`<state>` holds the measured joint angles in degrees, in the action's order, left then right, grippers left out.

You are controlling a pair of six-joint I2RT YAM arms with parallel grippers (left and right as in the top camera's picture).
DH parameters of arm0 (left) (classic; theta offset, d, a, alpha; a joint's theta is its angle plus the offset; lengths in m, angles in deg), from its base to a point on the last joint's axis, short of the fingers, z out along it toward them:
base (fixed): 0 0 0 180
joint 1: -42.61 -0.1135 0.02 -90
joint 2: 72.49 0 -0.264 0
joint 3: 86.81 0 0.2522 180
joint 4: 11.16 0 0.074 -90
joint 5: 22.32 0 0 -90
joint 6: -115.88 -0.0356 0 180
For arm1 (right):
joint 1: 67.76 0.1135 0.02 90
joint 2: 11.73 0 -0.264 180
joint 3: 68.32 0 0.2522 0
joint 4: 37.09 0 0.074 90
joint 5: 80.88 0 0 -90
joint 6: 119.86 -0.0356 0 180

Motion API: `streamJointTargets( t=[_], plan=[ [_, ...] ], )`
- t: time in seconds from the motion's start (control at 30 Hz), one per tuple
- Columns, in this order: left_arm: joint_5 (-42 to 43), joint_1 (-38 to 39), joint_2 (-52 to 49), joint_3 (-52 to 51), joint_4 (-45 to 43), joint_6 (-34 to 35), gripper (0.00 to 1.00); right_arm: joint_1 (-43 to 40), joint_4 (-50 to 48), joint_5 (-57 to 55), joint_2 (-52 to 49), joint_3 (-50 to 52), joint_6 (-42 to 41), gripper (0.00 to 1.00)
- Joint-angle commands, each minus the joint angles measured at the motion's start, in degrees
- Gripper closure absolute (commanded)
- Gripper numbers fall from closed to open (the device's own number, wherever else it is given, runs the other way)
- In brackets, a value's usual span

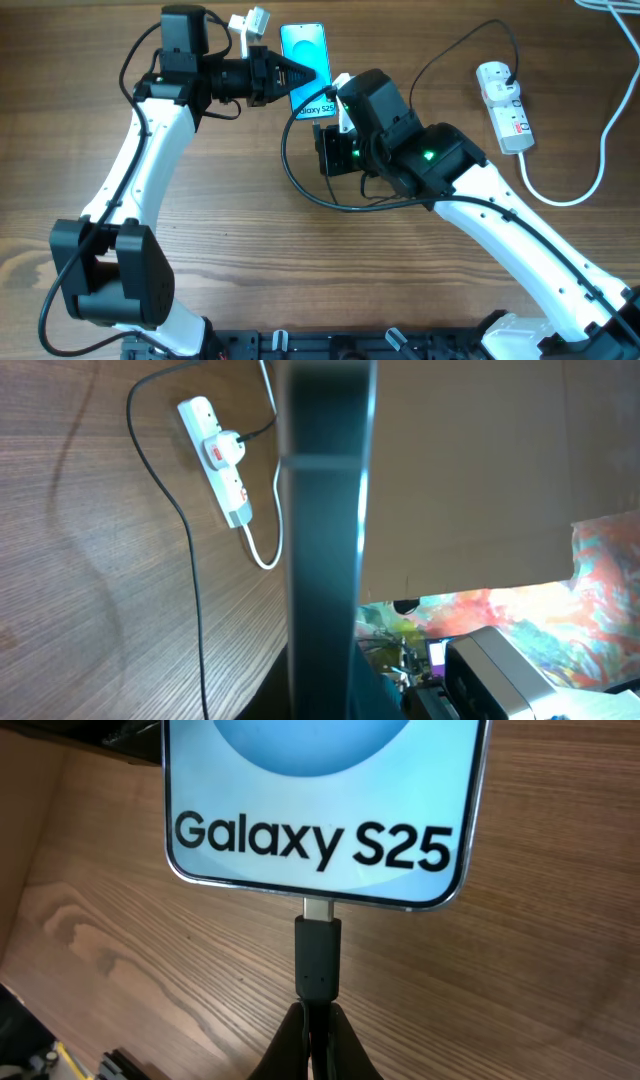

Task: Plug charger to phone and switch on socket
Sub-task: 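Push the USB-C plug up into the phone port with the right gripper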

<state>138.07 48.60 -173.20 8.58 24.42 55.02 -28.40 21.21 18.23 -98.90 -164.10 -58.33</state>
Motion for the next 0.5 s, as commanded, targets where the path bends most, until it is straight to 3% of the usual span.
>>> streamJointTargets(
  t=[0.0,0.47],
  plan=[
    [1.09,0.11,0.61,0.57,-0.22,-1.95,0.96,0.35,-0.35,-0.94,0.09,-1.51,0.02,0.96],
    [0.33,0.11,0.61,0.57,-0.22,-1.92,0.96,0.35,-0.24,0.17,0.07,-2.29,0.00,0.96]
  ],
)
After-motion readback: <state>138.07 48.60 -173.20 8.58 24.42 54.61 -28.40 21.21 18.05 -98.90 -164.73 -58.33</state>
